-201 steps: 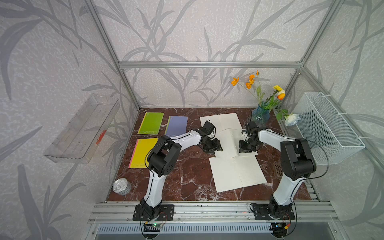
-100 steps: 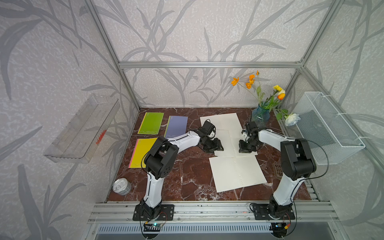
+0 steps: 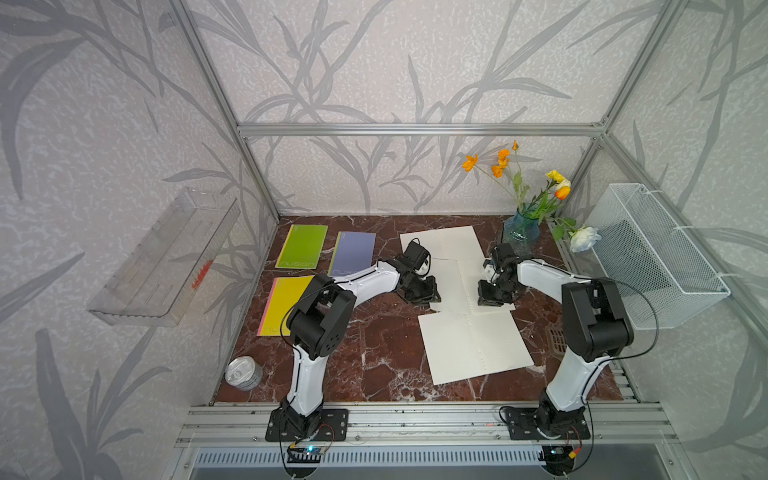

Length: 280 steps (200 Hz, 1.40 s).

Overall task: Close the notebook
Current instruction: Close the notebook at the center of the board.

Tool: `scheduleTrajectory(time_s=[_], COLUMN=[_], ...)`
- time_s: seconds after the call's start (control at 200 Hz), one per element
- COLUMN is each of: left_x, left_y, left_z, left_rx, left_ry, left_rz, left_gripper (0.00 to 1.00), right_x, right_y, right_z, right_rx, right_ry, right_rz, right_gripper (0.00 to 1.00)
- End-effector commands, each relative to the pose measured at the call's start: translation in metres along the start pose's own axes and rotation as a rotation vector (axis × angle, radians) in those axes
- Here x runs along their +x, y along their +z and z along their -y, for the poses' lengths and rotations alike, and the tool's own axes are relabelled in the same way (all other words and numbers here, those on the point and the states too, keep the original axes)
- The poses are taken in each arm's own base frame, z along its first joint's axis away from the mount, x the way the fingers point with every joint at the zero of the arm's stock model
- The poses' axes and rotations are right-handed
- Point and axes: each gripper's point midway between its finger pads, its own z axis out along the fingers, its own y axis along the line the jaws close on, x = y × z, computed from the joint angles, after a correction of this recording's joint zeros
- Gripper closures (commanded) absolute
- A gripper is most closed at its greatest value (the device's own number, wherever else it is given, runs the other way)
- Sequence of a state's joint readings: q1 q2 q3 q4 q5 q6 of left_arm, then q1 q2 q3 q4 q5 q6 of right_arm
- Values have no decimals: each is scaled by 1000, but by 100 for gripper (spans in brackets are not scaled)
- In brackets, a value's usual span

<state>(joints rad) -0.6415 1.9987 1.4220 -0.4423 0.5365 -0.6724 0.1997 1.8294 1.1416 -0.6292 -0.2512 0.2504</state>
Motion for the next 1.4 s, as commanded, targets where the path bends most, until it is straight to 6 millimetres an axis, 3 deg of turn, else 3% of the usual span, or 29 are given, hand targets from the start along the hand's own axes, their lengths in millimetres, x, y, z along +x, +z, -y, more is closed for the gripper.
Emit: scheduleTrajectory(time_s=[0.0,0.315,0.705,1.005,1.394], left_x=[1,-1,9,32,58], left_y=[-12,-18,-42,-72,-141], left_z=[3,-1,-18,-57,-116], left_rx=[-21,-57,-145,-252,-398], left_ry=[10,6,12,-15,-114], left_rz=[27,42,67,59,113], left_gripper=[72,94,97,97,97], right_x=[19,18,20,21,21], right_y=[9,0,-8,-16,-11], right_z=[-1,-5,-7,-17,-47], right_rx=[0,-1,-2,-10,-10], right_ry=[0,-9,-10,-30,-94], right_rz=[-54,-35,-19,-8,-18], right_gripper=[81,81,81,81,80])
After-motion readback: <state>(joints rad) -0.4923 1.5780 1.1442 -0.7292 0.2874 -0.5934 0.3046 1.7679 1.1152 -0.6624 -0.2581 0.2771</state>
